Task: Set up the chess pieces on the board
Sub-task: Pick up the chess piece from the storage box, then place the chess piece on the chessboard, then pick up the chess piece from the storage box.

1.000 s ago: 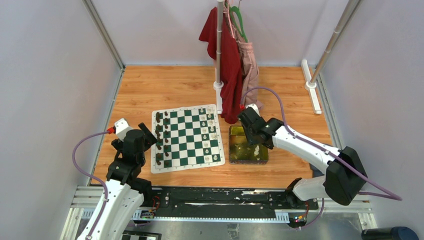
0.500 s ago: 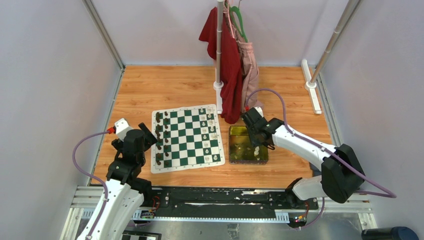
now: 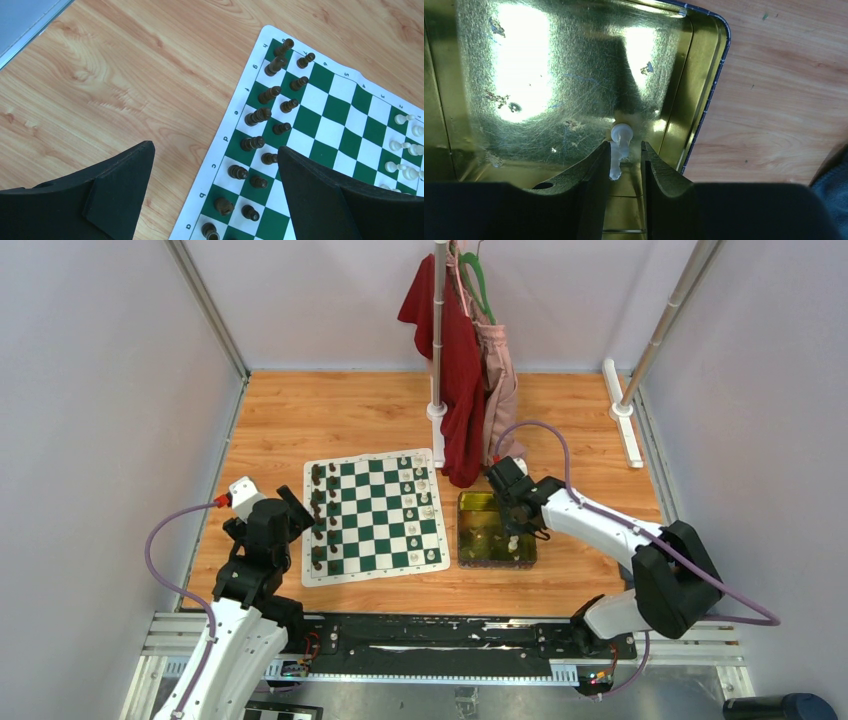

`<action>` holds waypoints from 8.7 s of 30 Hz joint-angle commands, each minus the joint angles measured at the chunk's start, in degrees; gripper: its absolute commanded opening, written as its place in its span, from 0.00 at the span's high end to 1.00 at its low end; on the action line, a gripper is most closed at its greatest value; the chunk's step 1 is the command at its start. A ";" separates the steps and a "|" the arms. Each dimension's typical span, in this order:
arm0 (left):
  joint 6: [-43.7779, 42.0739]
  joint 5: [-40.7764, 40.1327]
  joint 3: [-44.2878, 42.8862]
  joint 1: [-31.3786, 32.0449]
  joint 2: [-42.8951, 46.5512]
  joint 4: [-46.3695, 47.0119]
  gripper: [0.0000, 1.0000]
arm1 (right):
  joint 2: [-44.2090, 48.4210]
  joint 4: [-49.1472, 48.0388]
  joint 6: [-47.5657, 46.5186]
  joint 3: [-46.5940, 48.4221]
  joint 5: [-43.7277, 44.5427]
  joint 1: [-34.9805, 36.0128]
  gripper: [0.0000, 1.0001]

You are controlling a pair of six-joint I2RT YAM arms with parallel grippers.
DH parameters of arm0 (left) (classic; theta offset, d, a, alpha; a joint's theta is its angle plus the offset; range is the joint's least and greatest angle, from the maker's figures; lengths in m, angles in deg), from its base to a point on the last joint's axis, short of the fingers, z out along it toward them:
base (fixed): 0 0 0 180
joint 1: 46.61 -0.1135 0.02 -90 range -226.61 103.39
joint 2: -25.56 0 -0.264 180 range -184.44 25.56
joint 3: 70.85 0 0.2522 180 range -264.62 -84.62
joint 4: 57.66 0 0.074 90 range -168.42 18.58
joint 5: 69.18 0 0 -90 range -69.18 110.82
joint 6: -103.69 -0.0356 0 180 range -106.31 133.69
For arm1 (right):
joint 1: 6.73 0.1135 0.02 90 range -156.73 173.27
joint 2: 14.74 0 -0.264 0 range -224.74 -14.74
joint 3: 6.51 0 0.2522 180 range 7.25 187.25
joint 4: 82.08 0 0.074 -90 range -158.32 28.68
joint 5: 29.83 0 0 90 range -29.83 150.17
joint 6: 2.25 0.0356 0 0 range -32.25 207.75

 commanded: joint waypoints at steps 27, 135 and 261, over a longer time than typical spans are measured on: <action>0.55 -1.41 0.44 0.52 -0.26 -0.61 0.00 | -1.49 -1.56 -0.28 -0.96 -2.77 -2.88 1.00; 0.86 -1.97 0.84 0.52 0.63 -0.62 0.00 | -28.97 -2.46 -5.52 27.92 -5.57 23.78 1.00; 0.33 -0.85 0.58 0.52 -0.44 -0.29 0.00 | 4.53 7.61 2.70 7.44 -4.21 0.37 1.00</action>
